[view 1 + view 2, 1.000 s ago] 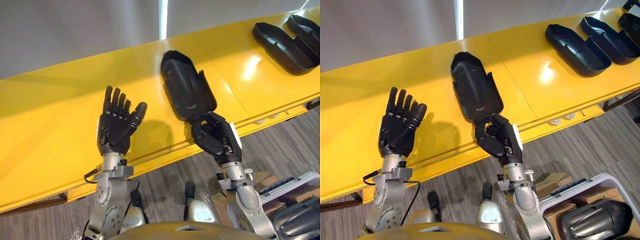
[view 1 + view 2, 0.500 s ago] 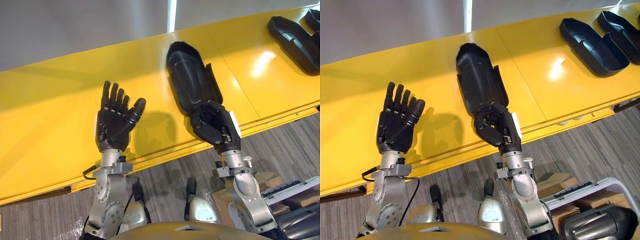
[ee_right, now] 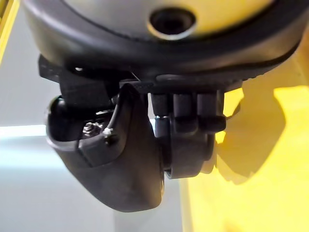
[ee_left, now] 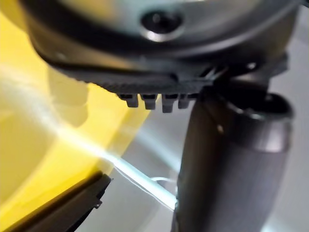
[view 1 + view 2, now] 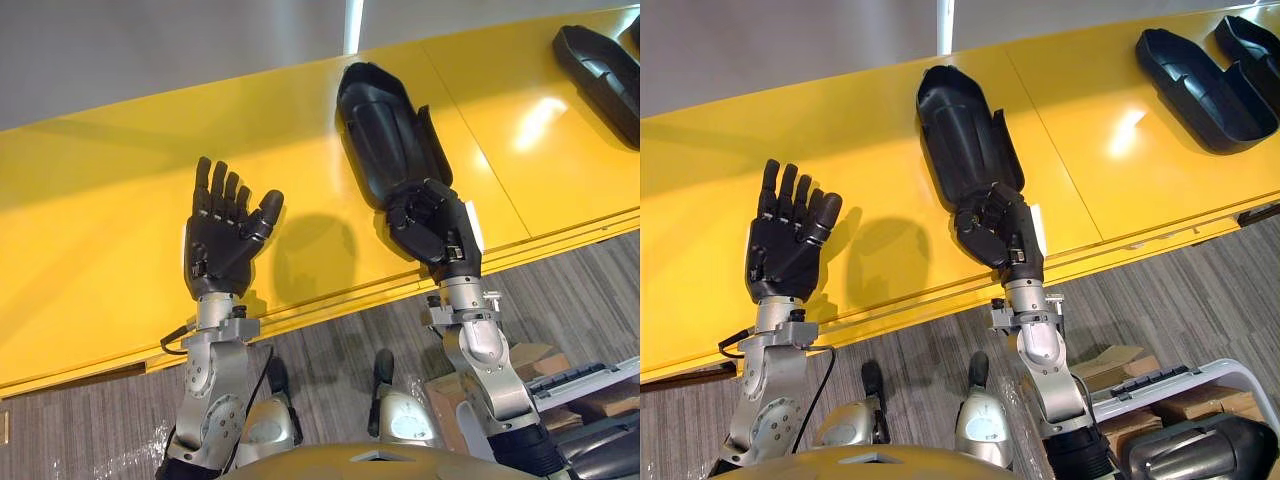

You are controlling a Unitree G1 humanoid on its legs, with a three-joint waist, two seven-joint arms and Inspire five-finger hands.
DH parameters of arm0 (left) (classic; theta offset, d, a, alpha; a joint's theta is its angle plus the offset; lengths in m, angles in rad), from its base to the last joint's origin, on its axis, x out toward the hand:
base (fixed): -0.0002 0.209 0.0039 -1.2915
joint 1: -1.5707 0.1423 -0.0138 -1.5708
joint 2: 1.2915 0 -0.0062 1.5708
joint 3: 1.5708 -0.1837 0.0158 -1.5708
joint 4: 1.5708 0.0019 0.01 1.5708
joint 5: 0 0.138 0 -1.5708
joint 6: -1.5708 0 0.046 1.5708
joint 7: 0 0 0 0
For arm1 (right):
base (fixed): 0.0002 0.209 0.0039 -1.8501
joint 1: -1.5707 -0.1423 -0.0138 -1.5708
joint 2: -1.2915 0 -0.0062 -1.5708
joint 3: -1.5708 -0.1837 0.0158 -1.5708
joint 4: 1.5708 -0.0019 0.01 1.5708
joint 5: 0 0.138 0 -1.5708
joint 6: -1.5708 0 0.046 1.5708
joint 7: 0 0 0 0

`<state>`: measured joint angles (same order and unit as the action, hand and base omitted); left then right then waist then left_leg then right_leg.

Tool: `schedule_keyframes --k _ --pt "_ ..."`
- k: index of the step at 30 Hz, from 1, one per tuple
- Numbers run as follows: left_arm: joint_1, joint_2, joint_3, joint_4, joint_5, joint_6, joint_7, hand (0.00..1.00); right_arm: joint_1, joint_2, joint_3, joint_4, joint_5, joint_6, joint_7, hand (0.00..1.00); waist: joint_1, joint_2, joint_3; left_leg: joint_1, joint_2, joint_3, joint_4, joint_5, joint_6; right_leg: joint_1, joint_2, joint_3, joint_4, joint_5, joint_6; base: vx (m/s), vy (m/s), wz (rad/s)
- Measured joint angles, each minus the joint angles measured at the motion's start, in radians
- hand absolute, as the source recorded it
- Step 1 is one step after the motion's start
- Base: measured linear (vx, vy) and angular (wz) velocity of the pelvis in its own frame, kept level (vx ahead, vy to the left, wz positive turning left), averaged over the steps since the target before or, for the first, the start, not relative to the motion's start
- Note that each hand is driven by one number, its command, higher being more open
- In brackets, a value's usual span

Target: Walk over and take three plastic housings, then place them on the shelf

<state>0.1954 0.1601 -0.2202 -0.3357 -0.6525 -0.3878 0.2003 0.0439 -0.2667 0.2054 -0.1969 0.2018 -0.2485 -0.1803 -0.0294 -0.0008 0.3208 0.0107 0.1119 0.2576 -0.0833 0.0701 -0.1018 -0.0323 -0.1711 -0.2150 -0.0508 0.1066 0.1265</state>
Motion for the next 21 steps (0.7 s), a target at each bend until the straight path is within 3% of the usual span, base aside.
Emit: schedule_keyframes --k 8,17,18,21 --pt "0.007 -0.012 0.015 -0.001 0.0 0.0 -0.036 1.0 0.031 0.037 -0.021 -0.002 -0.077 -0.014 -0.024 0.0 0.001 0.0 0.0 0.014 0.0 0.005 0.0 -0.002 -0.002 0.012 0.0 0.0 -0.001 -0.002 -0.003 0.0 -0.002 -0.01" --pt "0.038 -0.038 0.031 -0.101 0.076 0.0 -0.069 1.0 0.148 0.085 -0.037 -0.18 -0.077 -0.22 -0.043 0.0 -0.002 0.002 -0.028 0.061 0.004 0.012 -0.001 -0.012 -0.006 0.056 0.003 -0.003 -0.003 -0.011 -0.006 0.0 -0.001 -0.01" --pt "0.043 -0.039 0.03 -0.107 0.076 0.0 -0.079 1.0 0.148 0.087 -0.037 -0.195 -0.081 -0.228 -0.064 1.0 0.0 0.002 -0.043 0.066 0.004 0.013 -0.001 -0.014 -0.006 0.061 0.003 -0.004 -0.003 -0.011 -0.006 0.0 0.0 0.0" --pt "0.047 -0.042 0.031 -0.108 0.077 -0.003 -0.109 1.0 0.152 0.108 -0.039 -0.202 -0.145 -0.228 -0.153 1.0 0.002 0.002 -0.103 0.076 0.003 0.018 -0.001 -0.019 -0.006 0.071 0.001 -0.005 -0.004 -0.012 -0.005 0.0 0.003 -0.03"
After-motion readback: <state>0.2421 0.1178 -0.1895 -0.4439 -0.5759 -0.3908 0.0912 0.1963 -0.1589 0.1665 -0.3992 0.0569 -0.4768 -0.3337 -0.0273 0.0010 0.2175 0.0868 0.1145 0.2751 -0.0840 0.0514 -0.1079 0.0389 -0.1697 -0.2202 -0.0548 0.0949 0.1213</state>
